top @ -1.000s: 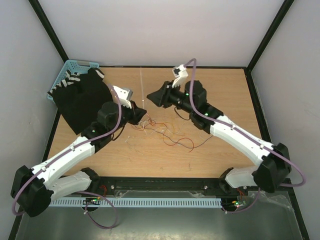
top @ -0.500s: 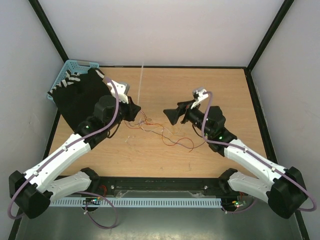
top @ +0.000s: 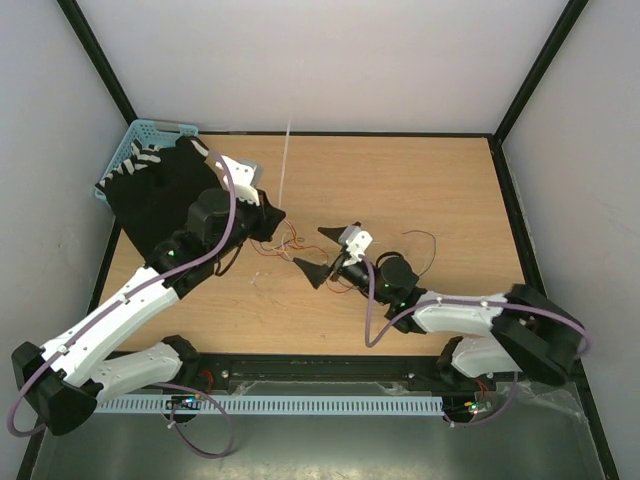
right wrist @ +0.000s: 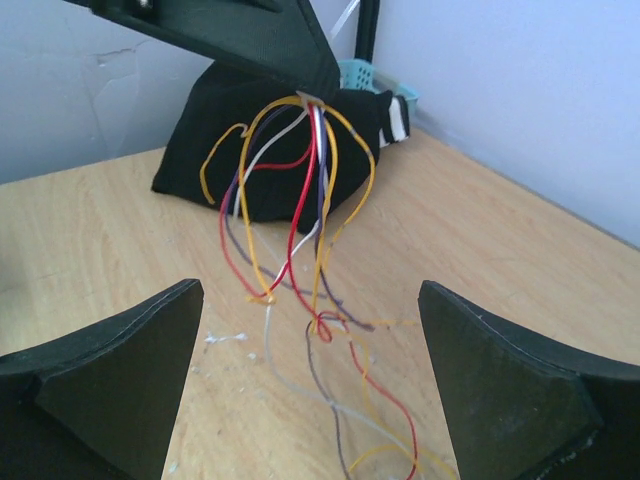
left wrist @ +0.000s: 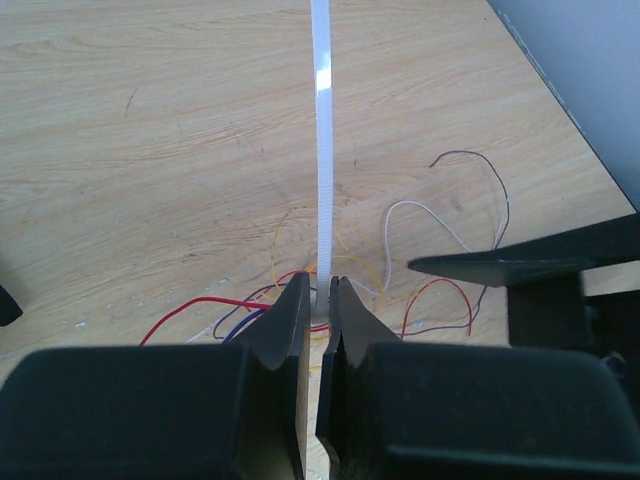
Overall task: Zip-tie the wires
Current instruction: Place the cable at the center of the board.
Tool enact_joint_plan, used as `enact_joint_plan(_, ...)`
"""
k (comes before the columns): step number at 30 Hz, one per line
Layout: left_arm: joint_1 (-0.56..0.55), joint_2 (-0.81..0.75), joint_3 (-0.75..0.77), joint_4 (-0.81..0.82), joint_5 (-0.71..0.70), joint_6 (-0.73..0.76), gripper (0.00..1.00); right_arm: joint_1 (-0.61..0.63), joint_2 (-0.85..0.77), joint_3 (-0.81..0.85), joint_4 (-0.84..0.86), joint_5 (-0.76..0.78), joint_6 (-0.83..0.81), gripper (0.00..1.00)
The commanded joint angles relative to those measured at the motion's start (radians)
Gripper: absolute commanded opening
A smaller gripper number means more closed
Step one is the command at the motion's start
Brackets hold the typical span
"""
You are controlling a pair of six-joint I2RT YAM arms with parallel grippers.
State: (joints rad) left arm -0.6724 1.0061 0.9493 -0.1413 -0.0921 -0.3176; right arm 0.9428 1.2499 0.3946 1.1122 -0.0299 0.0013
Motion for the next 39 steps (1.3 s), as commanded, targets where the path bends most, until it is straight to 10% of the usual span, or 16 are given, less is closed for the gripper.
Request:
enact_joint_plan(1, -0.027, -0.034, 0.032, 0.006, -0.024, -0.001, 0.0, 0.027, 0.157, 0.016, 0.416, 0.119, -0.093, 0.99)
enact_joint_plan(16, -0.069, -0.123, 0.046, -0.047, -0.016, -0.017, 0.0, 0.037, 0.546, 0.24, 0.548, 0.283, -0.056, 0.99)
enact_joint_plan(39, -0.074, -0.198, 0.049, -0.092, -0.026, -0.015, 0.0, 0.036, 0.647, 0.198, 0.628, 0.383, 0.022, 0.99)
